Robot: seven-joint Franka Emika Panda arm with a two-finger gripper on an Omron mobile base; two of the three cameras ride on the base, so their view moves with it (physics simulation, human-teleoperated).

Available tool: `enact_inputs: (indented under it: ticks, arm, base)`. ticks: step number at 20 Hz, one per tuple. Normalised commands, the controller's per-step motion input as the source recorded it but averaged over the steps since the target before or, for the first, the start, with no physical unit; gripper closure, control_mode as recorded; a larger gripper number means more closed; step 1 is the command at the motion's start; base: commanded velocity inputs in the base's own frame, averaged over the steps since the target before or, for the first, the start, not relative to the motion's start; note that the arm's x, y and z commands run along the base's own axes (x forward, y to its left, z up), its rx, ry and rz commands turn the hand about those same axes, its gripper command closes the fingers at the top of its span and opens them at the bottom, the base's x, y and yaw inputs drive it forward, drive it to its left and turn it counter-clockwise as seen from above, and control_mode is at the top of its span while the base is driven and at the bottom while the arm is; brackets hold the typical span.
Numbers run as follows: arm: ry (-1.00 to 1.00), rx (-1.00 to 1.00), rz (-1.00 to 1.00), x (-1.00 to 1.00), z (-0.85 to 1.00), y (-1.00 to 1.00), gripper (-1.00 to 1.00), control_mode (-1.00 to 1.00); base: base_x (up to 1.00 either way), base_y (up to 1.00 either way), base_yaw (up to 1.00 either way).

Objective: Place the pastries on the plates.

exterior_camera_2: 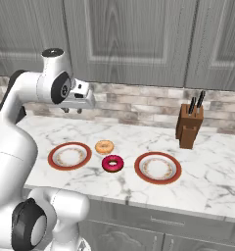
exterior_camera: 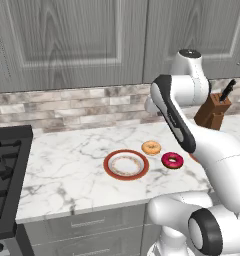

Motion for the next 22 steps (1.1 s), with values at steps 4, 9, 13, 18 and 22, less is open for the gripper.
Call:
enact_inputs:
  ticks: [4,9,13,18,22]
  arm:
    - [-0.03,0.00,0.00,0.09,-0.01,-0.12,-1.00,-1.00]
    - [0.04,-0.03,0.05,0.00,-0.60,-0.39,-1.00,-1.00]
    - [0.14,-0.08,0.04,0.00,-0.47,-0.18,-1.00,-1.00]
    - [0.13,-0.05,0.04,0.00,-0.55,-0.06,-1.00,-1.00]
    - [0.02,0.00,0.02,0.03,-0.50,-0.13,-1.00,-1.00]
  base:
    - [0.00,0.00,0.00]
    - [0.00,0.00,0.00]
    - [0.00,0.00,0.00]
    - [0.00,0.00,0.00]
    - [0.00,0.00,0.00]
